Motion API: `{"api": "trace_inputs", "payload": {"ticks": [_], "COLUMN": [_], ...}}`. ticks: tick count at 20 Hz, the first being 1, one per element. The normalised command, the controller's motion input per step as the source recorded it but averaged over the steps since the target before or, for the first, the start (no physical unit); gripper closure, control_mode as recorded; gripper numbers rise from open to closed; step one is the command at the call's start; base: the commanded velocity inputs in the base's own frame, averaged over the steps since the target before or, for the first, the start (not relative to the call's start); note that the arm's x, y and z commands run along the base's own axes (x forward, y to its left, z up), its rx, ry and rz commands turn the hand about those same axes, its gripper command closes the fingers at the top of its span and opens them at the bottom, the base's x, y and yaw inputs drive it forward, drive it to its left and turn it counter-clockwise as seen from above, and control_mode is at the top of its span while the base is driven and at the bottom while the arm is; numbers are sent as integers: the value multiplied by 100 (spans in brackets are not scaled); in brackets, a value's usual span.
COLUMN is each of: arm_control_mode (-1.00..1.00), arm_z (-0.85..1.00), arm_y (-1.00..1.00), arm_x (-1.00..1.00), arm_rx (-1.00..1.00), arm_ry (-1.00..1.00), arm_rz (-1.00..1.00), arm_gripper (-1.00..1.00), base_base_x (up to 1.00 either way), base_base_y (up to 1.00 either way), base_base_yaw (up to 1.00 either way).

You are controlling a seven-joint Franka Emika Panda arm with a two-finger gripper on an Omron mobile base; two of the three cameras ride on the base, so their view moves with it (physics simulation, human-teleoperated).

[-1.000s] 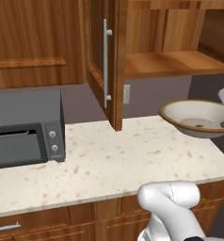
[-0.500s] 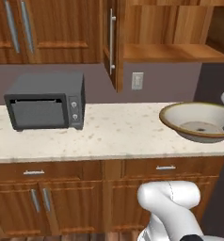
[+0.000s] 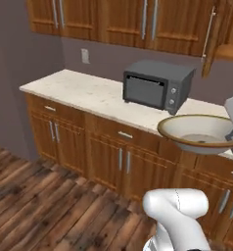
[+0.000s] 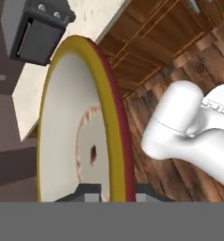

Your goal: Pick up the bowls from the cabinet and place each bowl in front of a stool on the dining counter.

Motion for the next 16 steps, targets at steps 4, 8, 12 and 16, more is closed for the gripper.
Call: {"api": "trace_inputs", "payload": {"ticks": [4,8,12,16], "arm_control_mode": [100,100,100,100], "arm_z": [0,0,0,0], "arm_y": [0,0,0,0], "arm_x": [0,0,0,0], "arm_rx": [0,0,0,0], "arm_ry": [0,0,0,0], "arm_rz": [0,0,0,0], "arm_gripper": [100,100,100,100], "base_base_x": [32,70,99,100], "base_base_y": [17,6,16,1], "base_base_yaw": [84,75,58,33]}}
